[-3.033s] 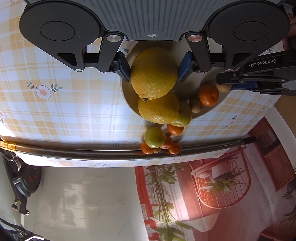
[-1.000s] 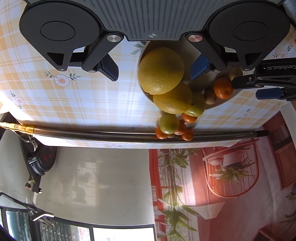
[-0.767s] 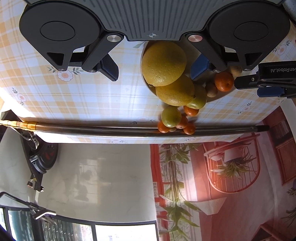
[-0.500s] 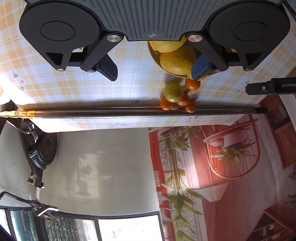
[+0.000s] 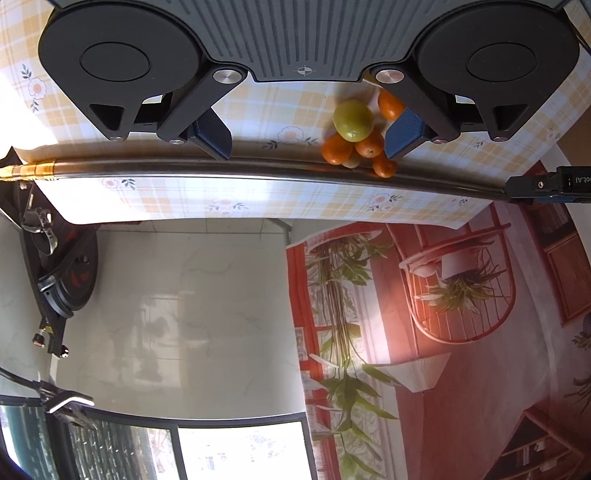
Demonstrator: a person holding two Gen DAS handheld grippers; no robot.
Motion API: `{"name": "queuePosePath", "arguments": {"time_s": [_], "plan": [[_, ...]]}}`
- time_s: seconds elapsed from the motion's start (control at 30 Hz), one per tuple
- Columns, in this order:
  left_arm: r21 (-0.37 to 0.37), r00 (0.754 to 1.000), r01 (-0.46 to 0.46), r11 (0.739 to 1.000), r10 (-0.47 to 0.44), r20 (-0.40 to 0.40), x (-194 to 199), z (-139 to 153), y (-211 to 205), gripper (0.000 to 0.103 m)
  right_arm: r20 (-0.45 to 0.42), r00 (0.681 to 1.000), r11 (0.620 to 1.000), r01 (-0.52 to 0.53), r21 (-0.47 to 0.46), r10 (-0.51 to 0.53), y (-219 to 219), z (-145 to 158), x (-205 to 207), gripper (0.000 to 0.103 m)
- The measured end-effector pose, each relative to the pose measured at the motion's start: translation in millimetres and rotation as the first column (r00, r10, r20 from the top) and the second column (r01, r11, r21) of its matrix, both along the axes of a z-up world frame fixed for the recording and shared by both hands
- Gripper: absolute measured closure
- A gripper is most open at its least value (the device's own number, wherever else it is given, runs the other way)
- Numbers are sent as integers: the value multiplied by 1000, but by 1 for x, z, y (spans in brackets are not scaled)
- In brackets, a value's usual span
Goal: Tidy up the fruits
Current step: 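Withdraw both tools, the left toward a mandarin, the right toward a yellow-green apple, then close the left tool on the mandarin and lift it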
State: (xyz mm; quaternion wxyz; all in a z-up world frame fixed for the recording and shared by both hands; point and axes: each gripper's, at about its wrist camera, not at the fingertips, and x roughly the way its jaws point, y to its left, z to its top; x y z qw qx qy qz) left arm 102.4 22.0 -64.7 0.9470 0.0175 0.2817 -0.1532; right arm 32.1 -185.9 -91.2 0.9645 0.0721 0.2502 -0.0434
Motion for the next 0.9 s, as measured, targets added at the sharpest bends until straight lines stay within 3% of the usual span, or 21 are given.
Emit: {"name": "queuePosePath", "arguments": {"time_s": [0.3,0.53,0.67,0.77,0.9], "plan": [[54,987,141,989,-136,-91,28,-36,-37,16,-22,1000,1000,8,-1,-8,-5,-4,24,15],[-3,933,243,970,-234,-274,62,-73,-61,28,-13,1000,998,18,63,-18,-16,-11,26,15],[5,914,242,970,-226,-336,74,-88,-70,32,-17,1000,997,19,70,-17,-20,-15,25,15],[-28,897,221,975,-215,-386,82,-95,-72,38,-15,1000,996,29,84,-28,-25,-17,25,15],[-12,898,205,979,-193,-395,87,-101,-75,48,-20,999,994,39,106,-37,-29,-21,25,15]]}}
